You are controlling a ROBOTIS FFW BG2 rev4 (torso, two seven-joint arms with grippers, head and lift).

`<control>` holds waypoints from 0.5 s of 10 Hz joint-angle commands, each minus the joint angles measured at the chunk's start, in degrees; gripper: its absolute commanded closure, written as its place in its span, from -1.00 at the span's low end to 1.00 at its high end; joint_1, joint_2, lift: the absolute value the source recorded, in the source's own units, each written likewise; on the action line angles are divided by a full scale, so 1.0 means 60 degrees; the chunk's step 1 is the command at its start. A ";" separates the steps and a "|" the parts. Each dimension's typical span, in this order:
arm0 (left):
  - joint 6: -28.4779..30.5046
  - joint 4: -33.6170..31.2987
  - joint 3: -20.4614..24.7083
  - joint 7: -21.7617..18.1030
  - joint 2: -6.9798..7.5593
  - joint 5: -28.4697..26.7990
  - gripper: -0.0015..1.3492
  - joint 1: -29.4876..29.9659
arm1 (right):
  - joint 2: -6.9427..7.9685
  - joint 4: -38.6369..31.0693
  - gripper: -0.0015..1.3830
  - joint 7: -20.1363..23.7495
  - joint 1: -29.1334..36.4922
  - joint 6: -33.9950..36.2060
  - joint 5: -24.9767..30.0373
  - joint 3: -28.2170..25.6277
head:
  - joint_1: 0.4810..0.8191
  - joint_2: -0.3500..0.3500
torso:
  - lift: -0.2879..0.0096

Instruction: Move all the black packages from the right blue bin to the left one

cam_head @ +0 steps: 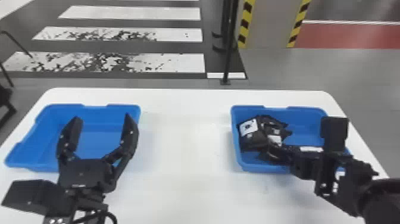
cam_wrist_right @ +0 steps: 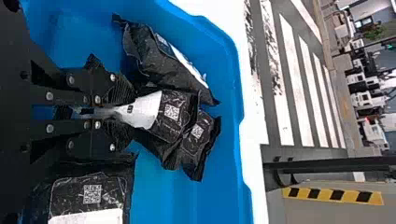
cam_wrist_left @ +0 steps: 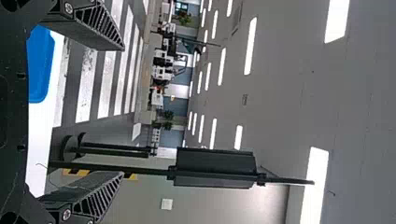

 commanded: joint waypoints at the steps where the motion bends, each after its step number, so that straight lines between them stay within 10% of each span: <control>1: -0.0055 0.0015 0.0008 -0.0008 -0.0013 0.0023 -0.84 0.0000 | 0.0029 -0.0330 0.69 -0.0016 0.0233 -0.0090 -0.0034 -0.0150 | 0.27 -0.07 | -0.27; 5: -0.0384 0.0038 -0.0068 0.0006 -0.0013 0.0080 -0.84 -0.0024 | 0.0058 -0.1408 0.69 0.0321 0.0749 -0.0864 -0.0720 -0.0721 | 0.27 -0.07 | -0.27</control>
